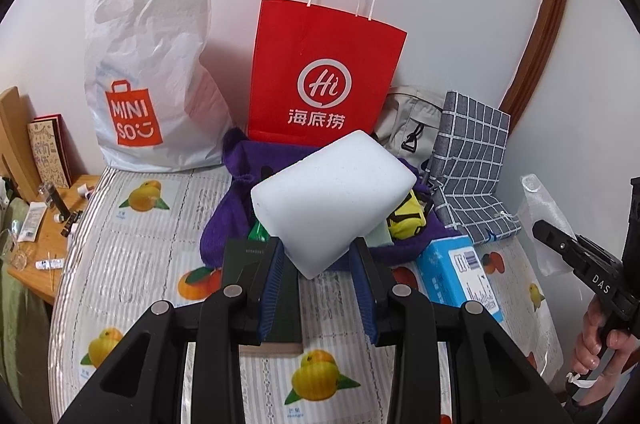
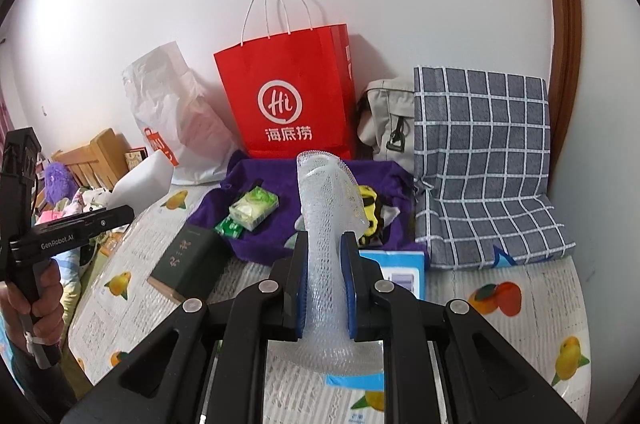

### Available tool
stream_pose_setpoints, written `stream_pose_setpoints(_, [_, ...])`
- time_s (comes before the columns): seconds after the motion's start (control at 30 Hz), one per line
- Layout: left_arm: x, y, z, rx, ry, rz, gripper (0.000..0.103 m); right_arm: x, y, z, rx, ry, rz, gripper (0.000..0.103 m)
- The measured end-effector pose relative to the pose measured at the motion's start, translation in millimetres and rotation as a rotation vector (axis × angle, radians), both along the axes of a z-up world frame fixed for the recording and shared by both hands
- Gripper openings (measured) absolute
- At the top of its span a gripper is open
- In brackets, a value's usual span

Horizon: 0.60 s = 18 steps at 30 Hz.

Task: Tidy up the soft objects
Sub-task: 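Carry the white sponge and mesh bag over the purple towel with both grippers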

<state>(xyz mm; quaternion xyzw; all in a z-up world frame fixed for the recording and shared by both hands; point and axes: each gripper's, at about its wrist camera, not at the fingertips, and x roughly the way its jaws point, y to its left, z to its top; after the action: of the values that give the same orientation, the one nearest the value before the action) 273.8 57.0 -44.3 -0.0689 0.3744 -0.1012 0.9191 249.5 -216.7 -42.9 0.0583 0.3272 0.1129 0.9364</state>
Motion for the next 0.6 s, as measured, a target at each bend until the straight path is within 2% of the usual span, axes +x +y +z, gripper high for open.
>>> stream_pose_setpoints(0.43, [31.7,0.8,7.2,-0.017,-0.014,0.008,0.032,39.8,15.1,10.4,-0.019,-0.021,0.027,0.016])
stream_pose_setpoints(0.6, [43.6,-1.1,7.1,0.009,-0.02,0.017,0.032,55.6,20.3,9.0,-0.006,-0.012,0.035,0.016])
